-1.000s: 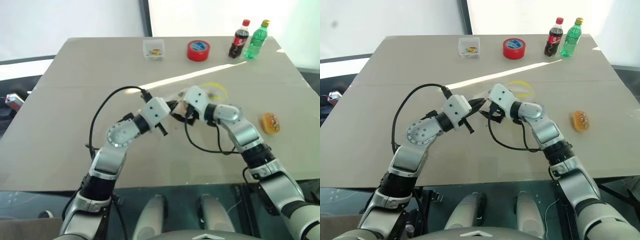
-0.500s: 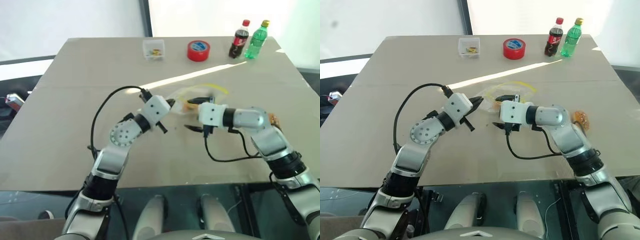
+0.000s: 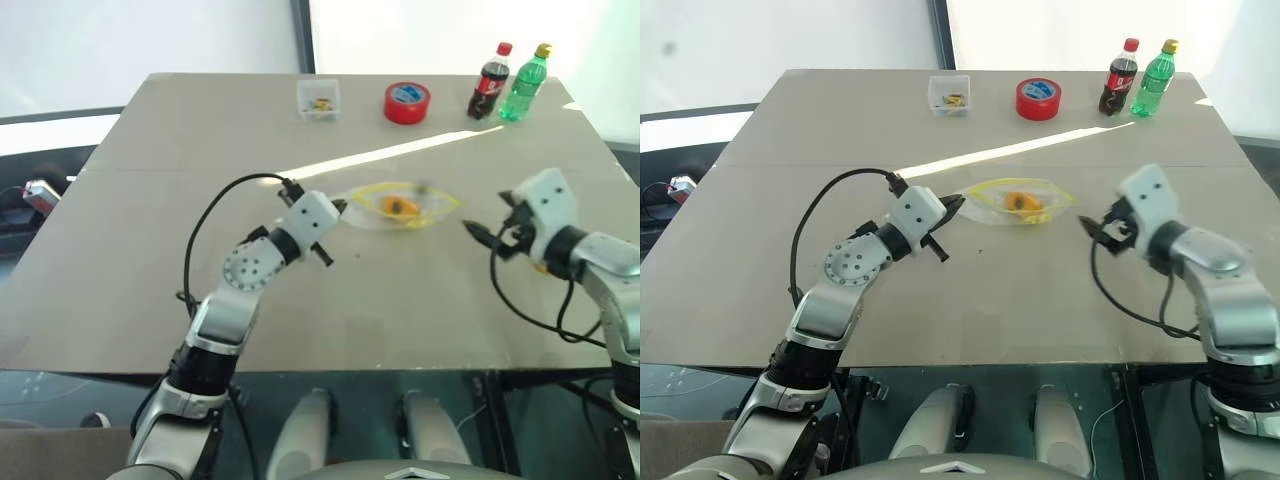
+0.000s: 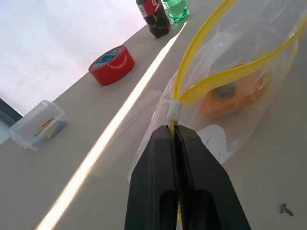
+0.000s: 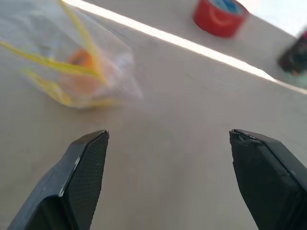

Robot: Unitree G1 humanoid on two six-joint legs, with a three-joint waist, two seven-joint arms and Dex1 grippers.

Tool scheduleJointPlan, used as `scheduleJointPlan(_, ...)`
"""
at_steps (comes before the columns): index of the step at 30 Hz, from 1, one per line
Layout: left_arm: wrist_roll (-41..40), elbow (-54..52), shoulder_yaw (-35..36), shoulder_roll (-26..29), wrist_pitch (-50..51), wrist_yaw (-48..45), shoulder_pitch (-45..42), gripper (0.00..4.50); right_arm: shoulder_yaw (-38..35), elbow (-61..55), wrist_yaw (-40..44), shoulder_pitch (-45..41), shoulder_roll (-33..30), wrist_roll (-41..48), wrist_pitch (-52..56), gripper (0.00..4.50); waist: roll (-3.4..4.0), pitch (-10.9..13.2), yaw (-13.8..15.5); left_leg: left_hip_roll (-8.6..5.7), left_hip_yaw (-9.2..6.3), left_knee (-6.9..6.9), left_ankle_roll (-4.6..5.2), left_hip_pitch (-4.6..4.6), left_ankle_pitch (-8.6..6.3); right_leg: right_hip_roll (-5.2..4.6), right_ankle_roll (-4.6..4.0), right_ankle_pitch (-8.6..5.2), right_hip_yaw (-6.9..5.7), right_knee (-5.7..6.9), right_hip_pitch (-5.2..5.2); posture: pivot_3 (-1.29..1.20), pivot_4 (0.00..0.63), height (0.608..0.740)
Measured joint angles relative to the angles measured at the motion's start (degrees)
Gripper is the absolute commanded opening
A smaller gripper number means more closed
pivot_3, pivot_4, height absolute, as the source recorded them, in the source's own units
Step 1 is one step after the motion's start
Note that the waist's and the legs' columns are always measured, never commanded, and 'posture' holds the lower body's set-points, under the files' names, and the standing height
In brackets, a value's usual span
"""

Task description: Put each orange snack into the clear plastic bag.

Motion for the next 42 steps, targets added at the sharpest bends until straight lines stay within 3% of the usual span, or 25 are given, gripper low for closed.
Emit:
scheduleJointPlan(13,0.0,2.4,-1.7,-1.6,-1.4,-0.2,-0.8,0.00,-7.1,1.4,-10.2,1.6,-0.1,0.2,19.0,4.11,0.00,0.0,0.0,-0.01,0.13,0.02,0.01,0.00,0.00,0.01,0.01,-0.01,-0.04,-0.03,0.07,0.00,0.150,0.740)
scheduleJointPlan(28,0.0,2.7,-1.7,-1.4,-1.4,-0.3,-1.3,0.00,-10.2,9.0,-12.8,0.9,3.5,3.8,20.2,4.11,0.01,0.0,-0.1,-0.01,0.14,0.03,0.01,0.01,0.00,0.02,0.01,-0.01,-0.04,-0.02,0.08,0.00,0.150,0.740)
scheduleJointPlan(31,0.0,2.7,-1.7,-1.4,-1.4,-0.6,-1.3,0.00,-9.3,10.6,-12.8,1.2,2.9,3.5,17.6,3.36,0.01,0.0,-0.1,-0.01,0.15,0.03,0.01,0.01,0.00,0.02,0.01,-0.01,-0.03,-0.03,0.08,0.00,0.150,0.740)
scheduleJointPlan(35,0.0,2.7,-1.7,-1.3,-1.5,-1.0,-1.3,0.00,-6.6,10.9,-12.1,2.4,0.7,2.8,13.4,1.23,0.01,0.0,-0.1,-0.01,0.14,0.03,0.01,0.01,0.00,0.02,0.02,-0.01,-0.03,-0.03,0.08,0.00,0.150,0.740)
scheduleJointPlan(37,0.0,2.7,-1.7,-1.3,-1.5,-1.1,-1.3,0.00,-5.9,10.9,-11.2,2.4,0.1,3.1,12.6,0.48,0.01,0.0,-0.2,0.00,0.15,0.03,0.01,0.02,0.00,0.02,0.02,-0.01,-0.03,-0.02,0.08,0.00,0.150,0.740)
scheduleJointPlan(42,0.0,2.7,-1.7,-1.0,-2.1,-1.5,-1.3,0.00,-5.3,7.4,-5.9,-0.7,-3.0,7.7,11.7,0.48,0.04,0.0,-0.4,0.01,0.16,0.03,0.01,0.04,0.00,0.03,0.02,-0.01,-0.02,-0.02,0.08,0.00,0.150,0.740)
